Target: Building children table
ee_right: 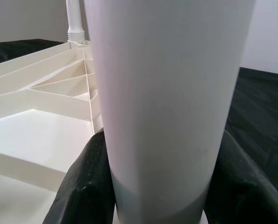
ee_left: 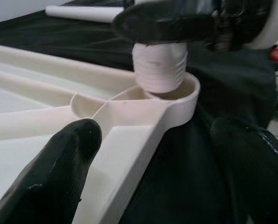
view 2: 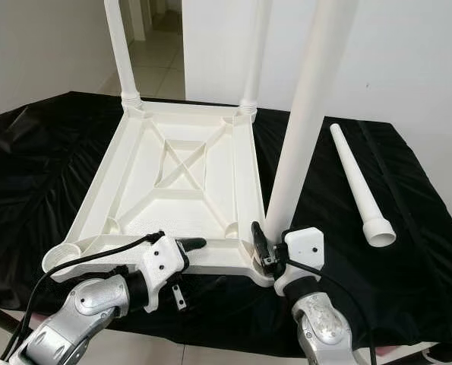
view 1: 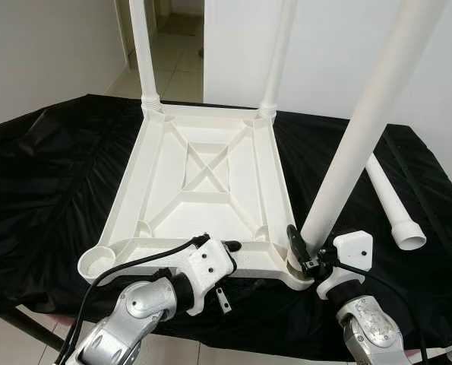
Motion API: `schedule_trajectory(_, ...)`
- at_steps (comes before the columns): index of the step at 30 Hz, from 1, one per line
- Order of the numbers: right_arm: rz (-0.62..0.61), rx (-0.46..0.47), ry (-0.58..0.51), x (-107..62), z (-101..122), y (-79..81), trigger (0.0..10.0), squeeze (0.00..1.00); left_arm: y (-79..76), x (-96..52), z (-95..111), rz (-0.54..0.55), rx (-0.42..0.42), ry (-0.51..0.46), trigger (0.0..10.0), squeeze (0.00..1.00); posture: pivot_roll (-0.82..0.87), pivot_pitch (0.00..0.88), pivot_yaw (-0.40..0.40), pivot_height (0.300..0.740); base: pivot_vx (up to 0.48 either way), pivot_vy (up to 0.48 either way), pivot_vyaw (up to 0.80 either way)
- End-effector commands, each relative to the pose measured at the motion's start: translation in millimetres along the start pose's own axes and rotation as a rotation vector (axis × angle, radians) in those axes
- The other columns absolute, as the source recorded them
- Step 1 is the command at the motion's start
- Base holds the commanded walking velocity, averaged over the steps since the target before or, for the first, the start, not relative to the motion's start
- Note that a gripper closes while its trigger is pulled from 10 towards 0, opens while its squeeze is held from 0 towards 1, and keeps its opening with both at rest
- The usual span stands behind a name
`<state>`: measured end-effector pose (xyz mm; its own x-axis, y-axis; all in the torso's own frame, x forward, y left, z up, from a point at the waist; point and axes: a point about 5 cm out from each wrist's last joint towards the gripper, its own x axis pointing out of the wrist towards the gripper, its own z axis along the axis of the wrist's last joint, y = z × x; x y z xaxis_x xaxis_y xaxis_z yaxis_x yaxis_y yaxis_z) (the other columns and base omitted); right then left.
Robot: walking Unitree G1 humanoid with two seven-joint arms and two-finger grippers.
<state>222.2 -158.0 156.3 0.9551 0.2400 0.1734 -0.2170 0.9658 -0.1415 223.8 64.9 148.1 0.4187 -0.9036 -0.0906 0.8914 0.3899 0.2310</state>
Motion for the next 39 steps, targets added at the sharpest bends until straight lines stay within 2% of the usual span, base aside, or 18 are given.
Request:
schedule_trajectory(1,0.003,-0.008,0.002,-0.7,-1.5,-1.4,10.0,0.00,-1.1,-0.8,3.5,-0.031,-0.004,-0.016,10.0,0.00,-0.01,0.082,-0.031,0.740,0.000,0.000,0.00)
schedule_trajectory(16,0.024,-0.006,0.020,-5.6,-4.8,1.4,10.0,0.00,-2.0,-0.8,0.8,-0.050,-0.002,0.010,10.0,0.00,-0.02,0.081,-0.029,0.740,0.000,0.000,0.00)
schedule_trajectory(19,0.017,0.027,-0.010,-3.3,0.9,1.3,10.0,0.00,1.9,2.5,-1.2,-0.039,0.008,0.025,10.0,0.00,-0.02,0.075,-0.020,0.740,0.000,0.000,0.00)
schedule_trajectory(22,-0.045,0.111,-0.074,5.2,15.4,-7.0,10.0,0.00,11.7,10.9,-10.7,0.019,0.017,0.092,10.0,0.00,-0.03,0.074,-0.011,0.740,0.000,0.000,0.00)
schedule_trajectory(24,-0.064,0.132,-0.087,7.6,19.3,-9.7,10.0,0.00,14.2,12.8,-13.2,0.034,0.023,0.109,10.0,0.00,-0.03,0.073,-0.009,0.740,0.000,0.000,0.00)
schedule_trajectory(26,-0.109,0.180,-0.135,13.5,32.5,-19.1,10.0,0.00,18.3,17.4,-22.1,0.061,0.040,0.157,10.0,0.00,-0.04,0.072,-0.002,0.740,0.000,0.000,0.00)
schedule_trajectory(29,-0.119,0.193,-0.147,14.5,35.1,-21.1,10.0,0.00,19.6,18.2,-23.6,0.071,0.040,0.163,10.0,0.00,-0.05,0.071,0.002,0.740,0.000,0.000,0.00)
schedule_trajectory(31,-0.182,0.268,-0.203,19.5,49.0,-35.2,10.0,0.00,27.6,23.4,-31.8,0.116,0.032,0.211,10.0,0.00,-0.07,0.071,0.014,0.740,0.000,0.000,0.00)
schedule_trajectory(36,-0.203,0.276,-0.217,19.9,51.7,-39.7,10.0,0.00,33.1,24.0,-34.9,0.142,0.048,0.229,10.0,0.00,-0.07,0.073,0.018,0.740,0.000,0.000,0.00)
schedule_trajectory(39,-0.198,0.287,-0.220,20.3,53.1,-36.4,10.0,0.00,50.6,24.7,-40.2,0.254,0.049,0.260,10.0,0.00,-0.07,0.078,0.020,0.740,0.000,0.000,0.00)
